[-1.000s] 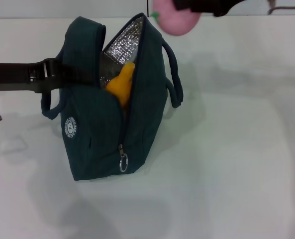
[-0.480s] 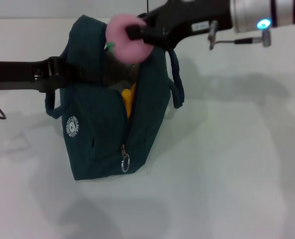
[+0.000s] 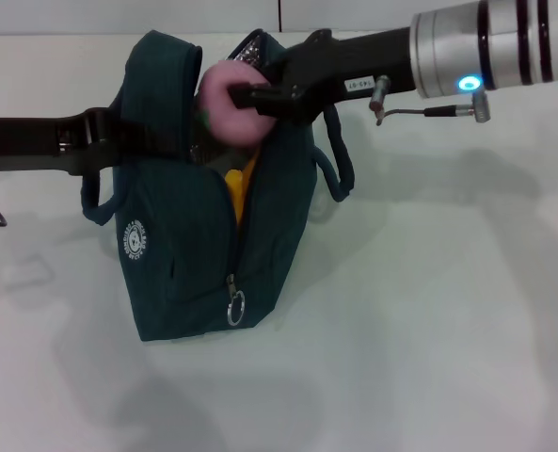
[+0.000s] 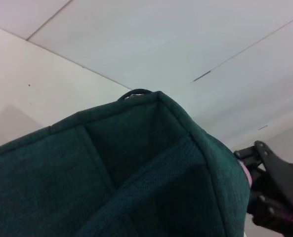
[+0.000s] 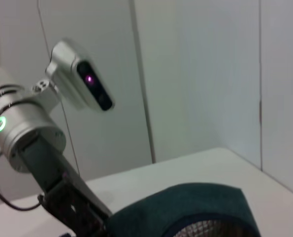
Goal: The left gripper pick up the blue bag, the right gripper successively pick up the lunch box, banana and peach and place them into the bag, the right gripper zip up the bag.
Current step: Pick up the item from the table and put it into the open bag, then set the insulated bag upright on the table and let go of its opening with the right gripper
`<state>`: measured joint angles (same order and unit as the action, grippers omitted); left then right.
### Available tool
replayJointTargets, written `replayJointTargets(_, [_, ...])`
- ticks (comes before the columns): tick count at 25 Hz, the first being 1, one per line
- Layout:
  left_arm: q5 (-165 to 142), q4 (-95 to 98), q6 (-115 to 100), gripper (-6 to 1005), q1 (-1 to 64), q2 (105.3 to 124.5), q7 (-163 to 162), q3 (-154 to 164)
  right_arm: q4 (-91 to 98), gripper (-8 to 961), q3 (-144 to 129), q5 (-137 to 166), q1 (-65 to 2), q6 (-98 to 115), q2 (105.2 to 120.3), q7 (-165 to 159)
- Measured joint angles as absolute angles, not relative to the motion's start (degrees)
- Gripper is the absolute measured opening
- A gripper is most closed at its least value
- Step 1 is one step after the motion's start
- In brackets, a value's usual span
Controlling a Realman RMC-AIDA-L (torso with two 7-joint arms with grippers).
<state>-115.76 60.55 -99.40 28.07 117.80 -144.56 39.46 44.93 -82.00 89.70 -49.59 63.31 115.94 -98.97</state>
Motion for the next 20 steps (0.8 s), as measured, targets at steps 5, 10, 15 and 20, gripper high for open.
replayJointTargets(5, [-115.75, 60.55, -99.34, 35, 28.03, 117.8, -144.55, 39.46, 47.06, 167, -81.84, 88.99, -48.03, 63.56, 115.67, -98.73])
replayJointTargets(10, [-115.75, 60.56, -99.39, 35, 28.02, 117.88, -144.55, 39.46, 50.25, 337, -81.73, 89.07, -45.93, 63.66, 115.56, -99.02])
replayJointTargets(15, [-115.75, 60.55, -99.4, 35, 27.94, 117.93, -144.45, 39.46, 49.93, 669, -81.43, 89.14, -45.64, 63.85, 115.49, -99.08])
replayJointTargets(20, [-115.75, 59.89, -99.2, 35, 27.84, 117.93, -143.41, 39.36, 51.73, 775, -76.99, 90.18, -43.61, 64.5, 115.03, -99.09])
